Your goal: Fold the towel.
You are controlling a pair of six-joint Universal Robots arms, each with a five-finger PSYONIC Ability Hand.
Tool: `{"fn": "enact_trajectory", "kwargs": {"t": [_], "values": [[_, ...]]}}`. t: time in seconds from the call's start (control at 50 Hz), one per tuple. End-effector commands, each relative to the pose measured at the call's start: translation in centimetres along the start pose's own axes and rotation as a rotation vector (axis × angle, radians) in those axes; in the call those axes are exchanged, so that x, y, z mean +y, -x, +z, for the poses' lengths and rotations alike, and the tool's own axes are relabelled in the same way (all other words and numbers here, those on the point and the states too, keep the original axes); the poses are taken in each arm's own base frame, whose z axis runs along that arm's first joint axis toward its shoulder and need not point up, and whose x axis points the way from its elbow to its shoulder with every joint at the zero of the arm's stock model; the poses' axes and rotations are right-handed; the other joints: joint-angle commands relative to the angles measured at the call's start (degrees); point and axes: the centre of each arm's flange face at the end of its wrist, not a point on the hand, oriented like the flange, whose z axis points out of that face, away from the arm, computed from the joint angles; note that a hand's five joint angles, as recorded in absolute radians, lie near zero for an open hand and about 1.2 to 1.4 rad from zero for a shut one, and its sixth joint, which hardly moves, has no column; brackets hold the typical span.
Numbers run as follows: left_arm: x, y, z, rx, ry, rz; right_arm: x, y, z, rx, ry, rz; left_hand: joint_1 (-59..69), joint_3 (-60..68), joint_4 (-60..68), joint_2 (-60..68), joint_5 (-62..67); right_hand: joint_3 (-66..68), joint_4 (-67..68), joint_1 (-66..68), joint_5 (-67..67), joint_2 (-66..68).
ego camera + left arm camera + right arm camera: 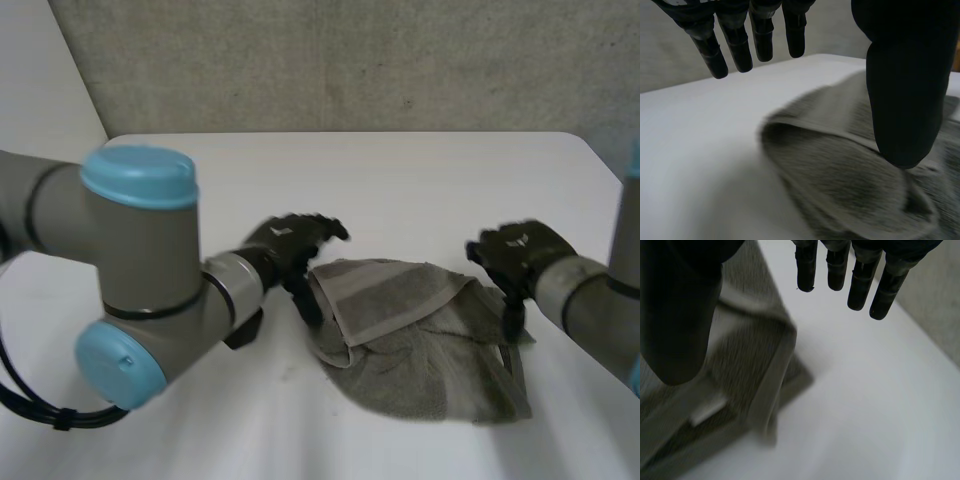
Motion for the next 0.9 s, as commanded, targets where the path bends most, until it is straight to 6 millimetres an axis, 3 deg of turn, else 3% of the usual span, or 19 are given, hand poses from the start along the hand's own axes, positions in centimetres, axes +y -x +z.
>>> {"fn": "enact_trajectory", "kwargs": {"t": [0.02,0.06,0.1,0.12,0.14,0.22,0.28,0.3,0.32,0.36,0.38,0.42,0.46,0.62,0.74,0.8,0.82,0.86,0.9], "values": [[1.9,-3.0,1.1,0.109,-0.008,0.148,4.5,0.3,-1.0,-0.048,0.029,0.067,6.6,6.6,6.7,6.6,6.5,-4.2,-5.1,-3.3,-3.5,-4.8],[2.3,-3.3,1.6,0.116,-0.025,0.184,5.2,0.2,-1.1,-0.057,0.031,0.083,11.4,11.3,11.4,11.3,11.3,-4.2,-5.1,-3.3,-3.5,-4.8],[2.8,-3.6,2.9,0.123,-0.075,0.249,5.6,0.2,-1.2,-0.068,0.032,0.097,35.4,35.4,35.5,35.4,35.3,-4.2,-5.1,-3.3,-3.5,-4.8],[2.8,-3.6,2.9,0.123,-0.075,0.249,5.7,0.1,-1.4,-0.075,0.028,0.105,35.6,35.6,35.6,35.5,35.5,-4.2,-5.1,-3.3,-3.5,-4.8],[2.5,-3.6,3.5,0.116,-0.112,0.271,5.8,0.2,-1.5,-0.081,0.023,0.11,55.4,55.4,55.5,55.4,55.3,-4.2,-5.1,-3.3,-3.5,-4.8],[1.0,-3.2,4.3,0.074,-0.196,0.277,5.5,0.3,-1.8,-0.083,0.003,0.114,63.5,63.5,63.5,63.4,63.4,-4.2,-5.1,-3.3,-3.5,-4.8],[-1.2,-0.6,4.6,-0.119,-0.273,0.228,5.2,0.3,-1.9,-0.079,-0.011,0.11,63.5,63.5,63.5,63.4,63.4,-4.2,-5.1,-3.3,-3.5,-4.8],[-2.2,2.3,4.5,-0.291,-0.305,0.167,5.3,0.3,-1.8,-0.074,-0.017,0.111,63.5,63.5,63.5,63.4,63.4,-4.2,-5.1,-3.3,-3.5,-4.8],[-2.2,2.3,4.5,-0.293,-0.305,0.167,5.3,0.3,-1.8,-0.074,-0.017,0.111,63.5,63.5,63.5,63.4,63.4,-4.2,-5.1,-3.3,-3.5,-4.8],[-4.2,10.0,2.5,-0.671,-0.382,0.012,5.2,0.2,-1.7,-0.065,-0.027,0.109,63.5,63.5,63.5,63.4,63.4,-4.2,-5.1,-3.3,-3.5,-4.8],[-4.2,10.0,2.5,-0.673,-0.382,0.011,5.2,0.3,-1.6,-0.059,-0.038,0.11,63.5,63.5,63.5,63.4,63.4,-4.2,-5.1,-3.3,-3.5,-4.8],[-4.6,14.1,0.7,-0.829,-0.406,-0.066,4.9,0.6,-1.8,-0.062,-0.056,0.115,63.5,63.5,63.5,63.4,63.4,-4.2,-5.1,-3.3,-3.5,-4.8],[-4.3,14.8,0.3,-0.831,-0.395,-0.07,4.2,1.8,-2.2,-0.094,-0.101,0.111,63.5,63.5,63.5,63.4,63.4,-4.2,-5.1,-3.3,-3.5,-4.8],[-2.0,15.6,-1.7,-0.767,-0.296,-0.069,2.9,3.9,-2.8,-0.149,-0.166,0.083,63.5,63.5,63.5,63.4,63.4,-4.2,-5.1,-3.3,-3.5,-4.8],[0.1,13.1,-4.2,-0.628,-0.221,-0.06,0.4,6.4,-2.6,-0.222,-0.246,0.044,61.7,61.6,61.7,61.6,61.5,-4.2,-5.1,-3.3,-3.5,-4.8],[0.0,12.0,-6.2,-0.617,-0.23,-0.043,-1.3,6.7,-1.9,-0.237,-0.281,0.072,11.8,11.8,11.9,11.8,11.7,-4.2,-5.1,-3.3,-3.5,-4.8],[0.0,12.0,-6.2,-0.617,-0.23,-0.043,-1.3,6.7,-1.9,-0.238,-0.281,0.072,11.7,11.7,11.7,11.7,11.6,-4.2,-5.1,-3.3,-3.5,-4.8],[-0.6,11.7,-7.4,-0.615,-0.261,-0.038,-2.3,6.9,-0.6,-0.26,-0.27,0.112,-4.9,-4.9,-4.8,-4.9,-5.0,-4.2,-5.1,-3.3,-3.5,-4.8],[-0.9,11.5,-7.9,-0.611,-0.281,-0.038,-2.6,7.2,-0.2,-0.28,-0.25,0.127,-5.8,-5.8,-5.7,-5.8,-5.9,-3.6,-4.5,-2.7,-2.9,-4.2]]}}
